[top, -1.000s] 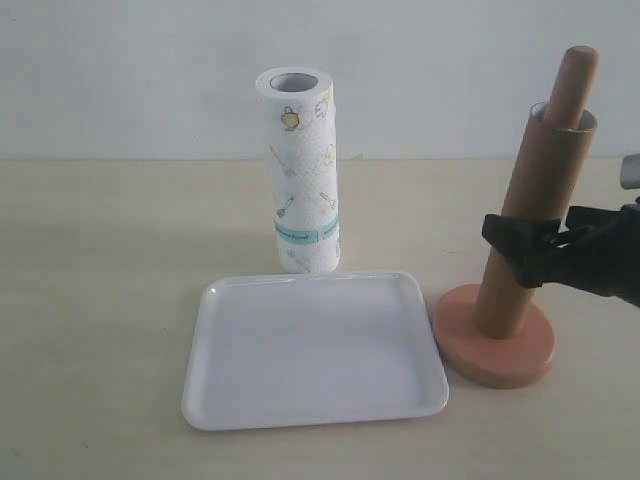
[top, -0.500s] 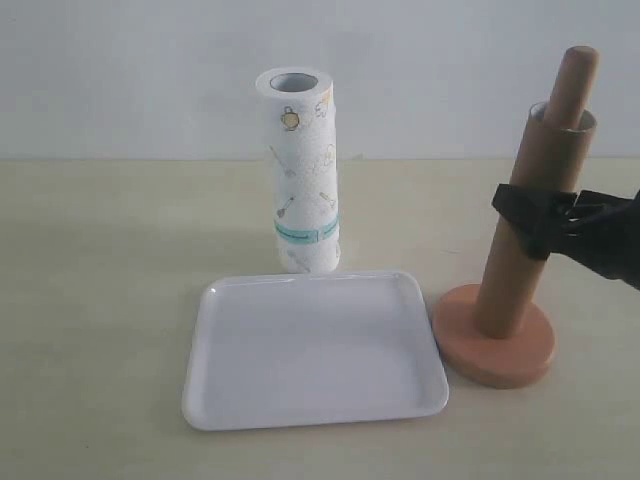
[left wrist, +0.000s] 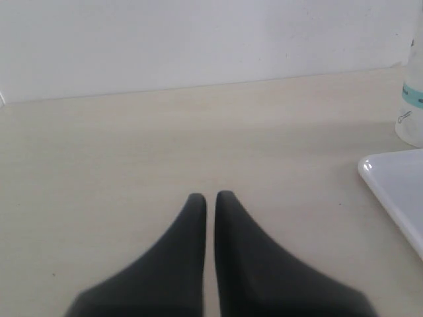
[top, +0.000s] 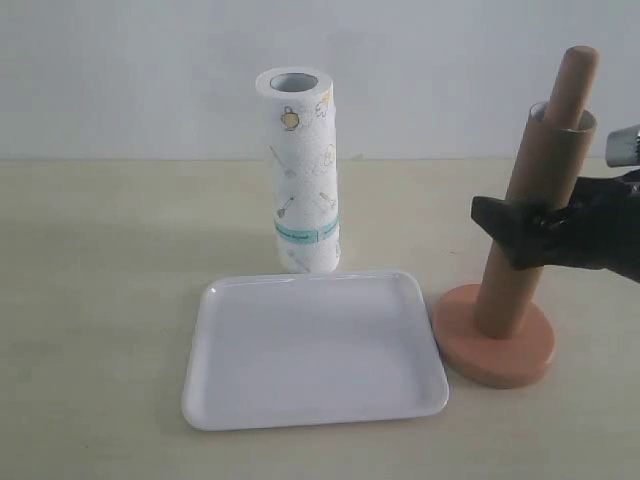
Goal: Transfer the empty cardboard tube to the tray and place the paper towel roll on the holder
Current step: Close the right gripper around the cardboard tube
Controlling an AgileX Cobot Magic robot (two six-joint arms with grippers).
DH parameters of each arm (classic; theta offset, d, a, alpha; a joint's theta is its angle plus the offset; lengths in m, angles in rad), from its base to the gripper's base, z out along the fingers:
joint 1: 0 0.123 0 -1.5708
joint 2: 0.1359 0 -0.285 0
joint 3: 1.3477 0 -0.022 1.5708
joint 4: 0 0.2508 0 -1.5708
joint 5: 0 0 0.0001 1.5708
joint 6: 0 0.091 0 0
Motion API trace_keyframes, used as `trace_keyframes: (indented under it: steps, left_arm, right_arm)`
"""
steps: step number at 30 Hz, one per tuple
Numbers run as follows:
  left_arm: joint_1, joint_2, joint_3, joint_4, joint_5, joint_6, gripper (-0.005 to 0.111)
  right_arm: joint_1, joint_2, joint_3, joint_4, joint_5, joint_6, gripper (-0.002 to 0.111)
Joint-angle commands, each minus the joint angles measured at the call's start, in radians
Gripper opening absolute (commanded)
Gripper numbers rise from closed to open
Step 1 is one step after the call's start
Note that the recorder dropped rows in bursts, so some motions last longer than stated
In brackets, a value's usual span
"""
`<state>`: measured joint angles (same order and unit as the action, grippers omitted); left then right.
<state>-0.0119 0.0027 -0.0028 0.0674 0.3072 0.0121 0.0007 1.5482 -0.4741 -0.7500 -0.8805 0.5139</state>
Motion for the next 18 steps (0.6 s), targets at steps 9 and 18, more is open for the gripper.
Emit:
trace_keyframes:
  steps: [9,18]
  left_arm:
    - [0.002,-0.003,0.003,-0.005,-0.004,0.005,0.004]
    - [0.002,-0.003,0.003,-0.005,-0.004,0.005,0.004]
  right_arm:
    - [0.000,0.000,-0.020,-0.200,0.033,0.034,0.066]
    - [-0.001,0.000,-0.020,-0.118,0.033,0.034,0.000]
